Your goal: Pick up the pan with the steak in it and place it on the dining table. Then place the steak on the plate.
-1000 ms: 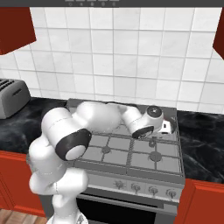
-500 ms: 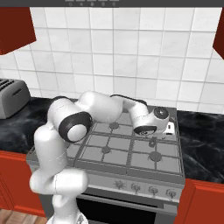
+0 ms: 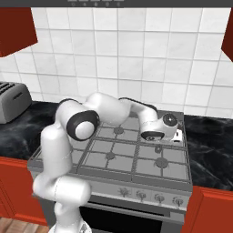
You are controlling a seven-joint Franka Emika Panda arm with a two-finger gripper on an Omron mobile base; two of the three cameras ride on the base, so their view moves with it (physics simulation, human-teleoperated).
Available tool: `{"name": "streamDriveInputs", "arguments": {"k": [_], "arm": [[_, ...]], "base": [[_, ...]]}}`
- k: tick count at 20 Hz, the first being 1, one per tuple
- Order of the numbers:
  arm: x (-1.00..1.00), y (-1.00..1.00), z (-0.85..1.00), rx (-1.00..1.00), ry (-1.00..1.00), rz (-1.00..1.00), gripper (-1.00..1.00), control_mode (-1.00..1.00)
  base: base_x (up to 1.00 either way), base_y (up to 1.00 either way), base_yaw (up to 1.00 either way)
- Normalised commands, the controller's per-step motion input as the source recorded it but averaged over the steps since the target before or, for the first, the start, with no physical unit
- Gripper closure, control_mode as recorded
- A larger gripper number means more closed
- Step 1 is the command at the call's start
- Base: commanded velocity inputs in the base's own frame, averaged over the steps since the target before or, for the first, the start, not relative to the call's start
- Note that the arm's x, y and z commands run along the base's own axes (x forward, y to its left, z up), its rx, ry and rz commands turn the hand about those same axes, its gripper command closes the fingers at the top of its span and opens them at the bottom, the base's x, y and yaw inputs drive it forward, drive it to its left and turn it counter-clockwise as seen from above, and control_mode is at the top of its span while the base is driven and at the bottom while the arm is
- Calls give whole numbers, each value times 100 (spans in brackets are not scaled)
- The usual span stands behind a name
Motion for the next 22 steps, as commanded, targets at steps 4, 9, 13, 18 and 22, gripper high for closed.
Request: {"name": "streamDriveInputs", "arguments": {"k": [4,9,13,18,22], "arm": [[20,3,-24,-2,3,0,-100,-100],[26,10,-31,-4,4,0,-100,-100],[31,3,-37,-2,6,-1,-100,-100],[34,0,-31,0,1,-1,100,-100],[4,0,-3,0,0,0,100,-100]], "base": [[0,0,0],[0,0,0],[0,0,0],[0,0,0],[0,0,0]]}}
